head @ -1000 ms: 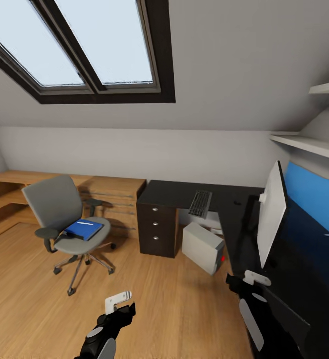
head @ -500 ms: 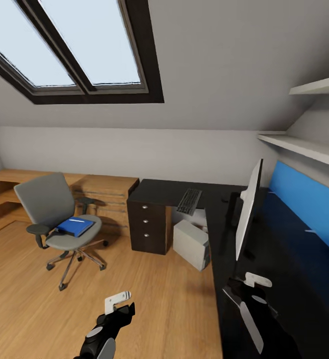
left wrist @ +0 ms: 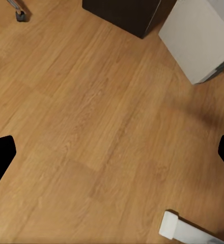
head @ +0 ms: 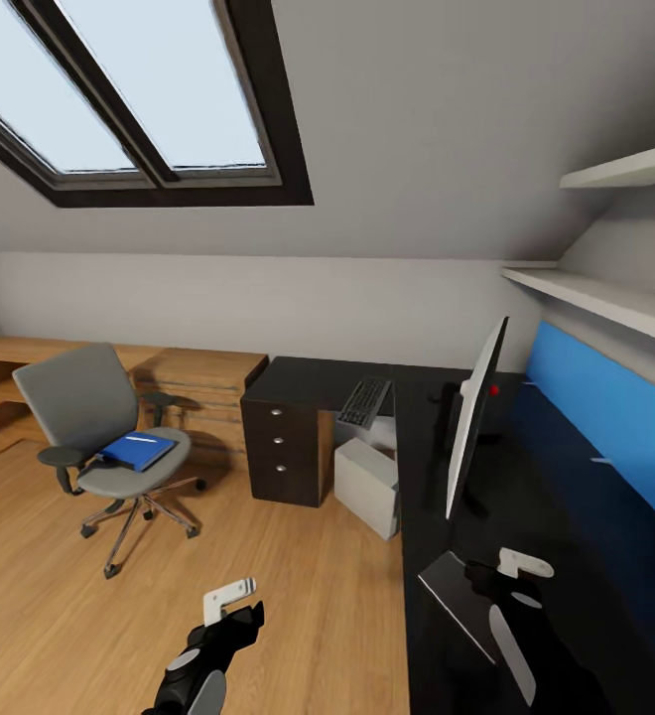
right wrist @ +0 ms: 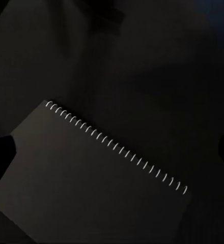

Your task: In the bedroom, organize the workspace by keeping the computer under the desk, ensuring the monitor is on the desk, placing the keyboard on the desk next to the monitor, placing the mouse on the desk next to the keyboard, moving the folder from the swivel chair onto the desk next to the mouse, stacking the notebook on top of the folder with the pen on top of the notebook, and positioning the swivel chair next to the desk.

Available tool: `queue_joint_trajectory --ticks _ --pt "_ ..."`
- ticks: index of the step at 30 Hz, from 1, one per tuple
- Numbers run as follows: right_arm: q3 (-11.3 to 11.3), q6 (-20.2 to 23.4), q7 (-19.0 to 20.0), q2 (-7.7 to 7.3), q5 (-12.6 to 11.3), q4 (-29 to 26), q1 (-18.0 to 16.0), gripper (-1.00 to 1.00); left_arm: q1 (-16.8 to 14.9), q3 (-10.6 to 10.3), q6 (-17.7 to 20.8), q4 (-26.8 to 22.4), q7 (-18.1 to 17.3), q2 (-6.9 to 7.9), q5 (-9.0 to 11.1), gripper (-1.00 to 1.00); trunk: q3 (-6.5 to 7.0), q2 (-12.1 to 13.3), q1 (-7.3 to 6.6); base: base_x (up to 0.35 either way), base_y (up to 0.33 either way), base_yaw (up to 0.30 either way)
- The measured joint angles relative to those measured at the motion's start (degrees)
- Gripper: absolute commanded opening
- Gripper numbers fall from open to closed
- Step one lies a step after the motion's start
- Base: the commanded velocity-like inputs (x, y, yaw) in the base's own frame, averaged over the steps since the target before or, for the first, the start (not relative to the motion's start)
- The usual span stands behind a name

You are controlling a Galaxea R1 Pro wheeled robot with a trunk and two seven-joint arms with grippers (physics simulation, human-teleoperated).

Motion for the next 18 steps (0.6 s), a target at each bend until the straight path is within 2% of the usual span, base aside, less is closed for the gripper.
queue_joint_trajectory --ticks 6,10,18 --pt "0.0 -0.7 0.9 -1.52 0.0 4.4 -2.2 1.0 0.0 0.1 0.0 0.0 0.0 -0.02 0.0 1.0 0.0 0.0 0.0 0.001 -0.004 0.0" --pt "0.0 -1.3 3.8 -2.36 0.1 5.2 -2.8 1.0 0.0 0.1 0.0 0.0 0.0 -0.05 -0.1 1.0 0.0 0.0 -0.02 0.141 -0.001 0.0" --pt "0.0 -1.4 4.4 -2.61 0.1 5.4 -2.9 1.0 0.0 0.0 0.0 0.0 -0.1 -0.07 -0.1 1.0 0.0 0.0 -0.01 0.116 0.0 0.0"
